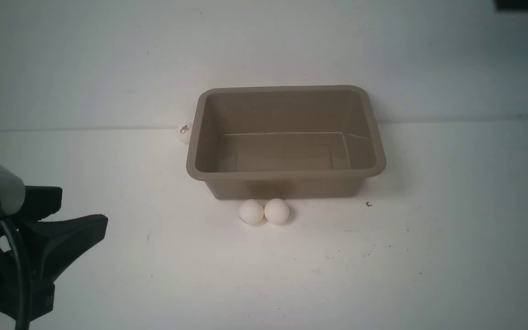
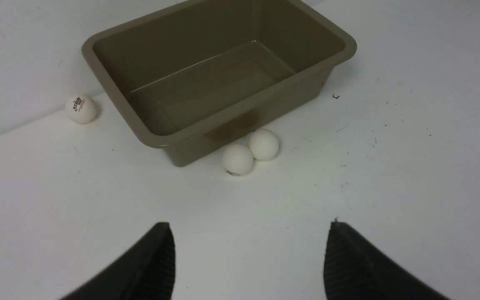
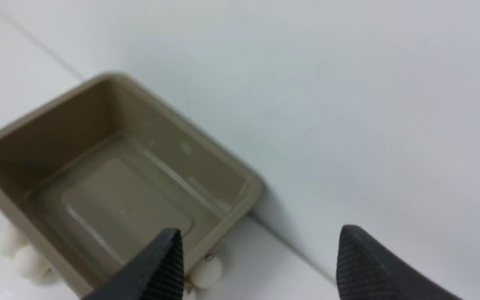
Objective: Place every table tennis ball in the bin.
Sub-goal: Use the right arm to clamp the table tennis ball closest to it
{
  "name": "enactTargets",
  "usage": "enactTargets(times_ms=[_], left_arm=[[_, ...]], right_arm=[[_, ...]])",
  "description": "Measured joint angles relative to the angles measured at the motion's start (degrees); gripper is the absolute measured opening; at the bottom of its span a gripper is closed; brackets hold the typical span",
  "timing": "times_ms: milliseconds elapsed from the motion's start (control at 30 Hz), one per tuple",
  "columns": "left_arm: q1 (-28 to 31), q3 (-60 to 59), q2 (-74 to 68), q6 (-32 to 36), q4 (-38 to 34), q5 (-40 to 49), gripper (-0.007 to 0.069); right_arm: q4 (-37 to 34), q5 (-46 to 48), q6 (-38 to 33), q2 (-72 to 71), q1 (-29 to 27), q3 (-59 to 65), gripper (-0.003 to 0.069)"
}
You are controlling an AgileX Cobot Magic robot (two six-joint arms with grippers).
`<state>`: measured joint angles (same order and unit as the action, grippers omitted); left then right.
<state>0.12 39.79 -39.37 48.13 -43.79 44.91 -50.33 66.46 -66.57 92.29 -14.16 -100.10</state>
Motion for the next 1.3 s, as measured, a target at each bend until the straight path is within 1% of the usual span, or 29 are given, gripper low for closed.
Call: enactTargets(times_ms=[200, 333, 433, 600, 733, 833, 900, 967, 1033, 1067, 1167, 1300], left_arm=[[0.00, 0.00, 0.00, 0.00, -0.29, -0.11, 0.0436], [0.00, 0.00, 0.00, 0.00, -0.29, -0.16, 0.0436], [0.00, 0.00, 0.00, 0.03, -0.36, -0.16, 0.0436], [-0.05, 0.00, 0.00, 0.03, -0.36, -0.16, 0.0436], [-0.12, 0.00, 0.00, 0.03, -0.36, -0.16, 0.0436], [-0.12, 0.00, 0.00, 0.03, -0.40, -0.11, 0.0436], [-0.12, 0.00, 0.00, 0.03, -0.68, -0.06, 0.0436], [-0.12, 0.00, 0.00, 0.07, -1.26, -0.01, 0.0436], [-0.12, 0.00, 0.00, 0.23, -2.14, 0.06, 0.0436], [-0.12, 0.00, 0.00, 0.23, -2.29, 0.06, 0.0436], [-0.12, 0.00, 0.00, 0.34, -2.54, 0.06, 0.0436], [-0.12, 0.00, 0.00, 1.71, -2.65, 0.06, 0.0436]], right_arm=[[3.84, 0.27, 5.25, -13.18, -0.96, -0.05, 0.0449], [4.48, 1.78, 9.70, -21.33, -1.01, 0.44, 0.0449], [4.54, 3.28, 12.67, -26.82, -1.01, 3.25, 0.0449], [5.67, 3.57, 15.17, -38.55, -1.01, 12.83, 0.0449], [9.52, 0.46, 15.40, -52.20, -1.01, 23.78, 0.0449], [11.66, -1.69, 15.40, -59.39, -1.01, 31.01, 0.0449], [12.92, -4.89, 15.35, -64.28, -1.01, 39.71, 0.0449], [13.00, -6.91, 14.90, -66.06, -1.01, 43.70, 0.0449], [12.12, -11.04, 13.96, -68.22, -0.68, 51.65, 0.0449], [11.60, -12.11, 13.57, -68.50, -0.49, 52.77, 0.0449], [8.93, -16.93, 11.02, -70.23, 2.48, 59.26, 0.0449], [6.58, -21.94, 8.68, -72.17, 11.48, 65.00, 0.0449]])
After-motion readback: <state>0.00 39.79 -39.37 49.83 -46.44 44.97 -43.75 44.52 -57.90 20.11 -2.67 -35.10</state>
